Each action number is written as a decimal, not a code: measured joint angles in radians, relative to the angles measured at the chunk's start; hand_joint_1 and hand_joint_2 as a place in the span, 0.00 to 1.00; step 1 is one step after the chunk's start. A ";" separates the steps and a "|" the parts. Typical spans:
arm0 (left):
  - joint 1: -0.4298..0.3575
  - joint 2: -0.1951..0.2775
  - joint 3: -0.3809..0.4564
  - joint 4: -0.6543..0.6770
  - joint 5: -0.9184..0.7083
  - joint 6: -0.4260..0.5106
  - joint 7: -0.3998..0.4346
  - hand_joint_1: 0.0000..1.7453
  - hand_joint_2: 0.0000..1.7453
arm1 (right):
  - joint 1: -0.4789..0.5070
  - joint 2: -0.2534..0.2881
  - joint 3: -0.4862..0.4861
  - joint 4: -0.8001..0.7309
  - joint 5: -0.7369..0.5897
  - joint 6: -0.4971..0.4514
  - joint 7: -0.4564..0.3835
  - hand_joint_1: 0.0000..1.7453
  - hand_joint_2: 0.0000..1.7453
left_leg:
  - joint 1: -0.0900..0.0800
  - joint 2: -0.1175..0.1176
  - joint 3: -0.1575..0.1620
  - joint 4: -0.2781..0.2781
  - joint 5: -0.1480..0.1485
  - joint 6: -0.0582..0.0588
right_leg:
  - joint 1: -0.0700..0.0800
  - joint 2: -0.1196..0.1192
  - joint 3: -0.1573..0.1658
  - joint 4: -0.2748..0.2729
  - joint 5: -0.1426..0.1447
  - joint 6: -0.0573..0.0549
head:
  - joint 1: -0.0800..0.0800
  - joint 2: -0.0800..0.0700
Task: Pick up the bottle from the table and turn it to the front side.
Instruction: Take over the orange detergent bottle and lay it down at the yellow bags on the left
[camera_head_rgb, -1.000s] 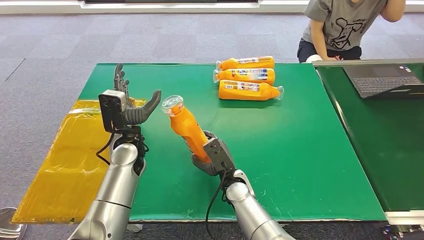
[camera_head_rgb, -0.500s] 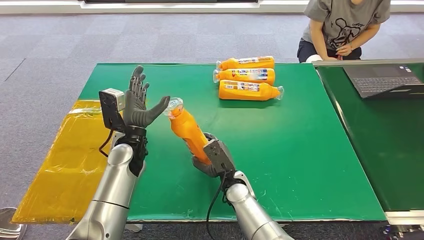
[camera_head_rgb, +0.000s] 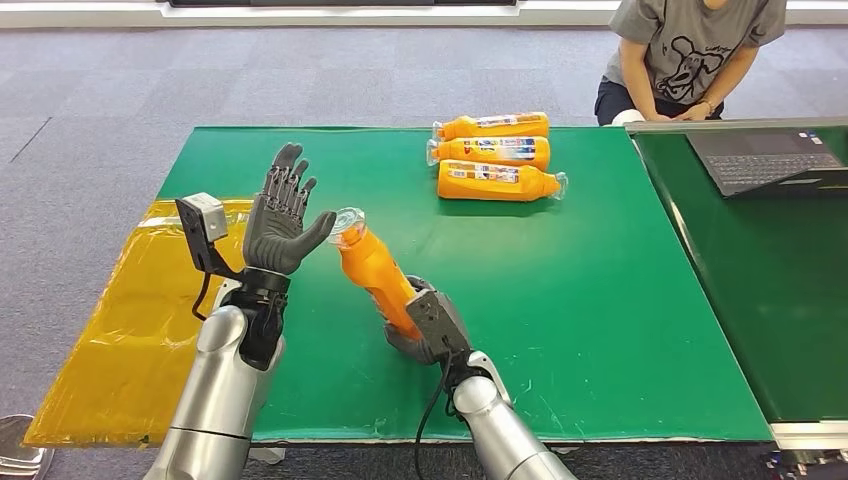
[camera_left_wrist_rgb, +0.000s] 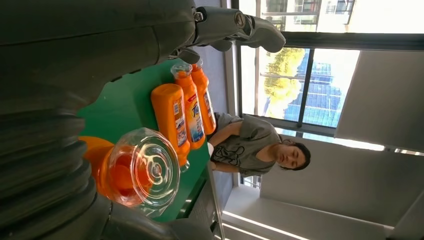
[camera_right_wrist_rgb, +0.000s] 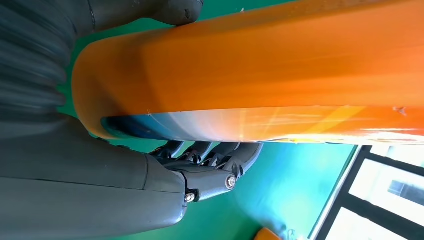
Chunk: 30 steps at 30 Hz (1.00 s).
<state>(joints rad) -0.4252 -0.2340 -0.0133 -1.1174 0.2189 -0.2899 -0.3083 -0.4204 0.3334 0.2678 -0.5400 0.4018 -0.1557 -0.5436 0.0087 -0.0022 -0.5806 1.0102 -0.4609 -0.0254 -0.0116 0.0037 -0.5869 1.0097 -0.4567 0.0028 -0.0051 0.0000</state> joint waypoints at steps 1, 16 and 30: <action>0.002 0.001 -0.001 -0.004 0.003 -0.003 0.001 0.00 1.00 | 0.001 0.000 0.000 0.000 0.000 0.000 0.000 1.00 1.00 | 0.000 0.000 0.000 0.000 0.000 0.000 | 0.000 0.000 0.000 0.000 0.000 0.000 | 0.000 0.000; 0.010 0.011 -0.001 -0.019 0.009 -0.008 0.002 0.00 1.00 | 0.003 0.000 0.000 0.000 0.001 0.000 0.000 1.00 1.00 | 0.000 0.000 0.000 0.000 0.000 0.000 | 0.000 0.000 0.000 0.000 0.000 0.000 | 0.000 0.000; 0.011 0.013 -0.001 -0.022 0.009 -0.008 0.002 0.00 1.00 | 0.003 0.000 0.000 0.000 0.002 0.000 0.001 1.00 1.00 | 0.000 0.000 0.000 0.000 0.000 0.000 | 0.000 0.000 0.000 0.000 0.000 0.000 | 0.000 0.000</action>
<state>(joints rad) -0.4141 -0.2211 -0.0145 -1.1394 0.2274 -0.2975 -0.3059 -0.4176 0.3334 0.2678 -0.5402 0.4036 -0.1553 -0.5425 0.0087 -0.0022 -0.5806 1.0102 -0.4609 -0.0255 -0.0116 0.0037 -0.5869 1.0097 -0.4567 0.0028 -0.0051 0.0000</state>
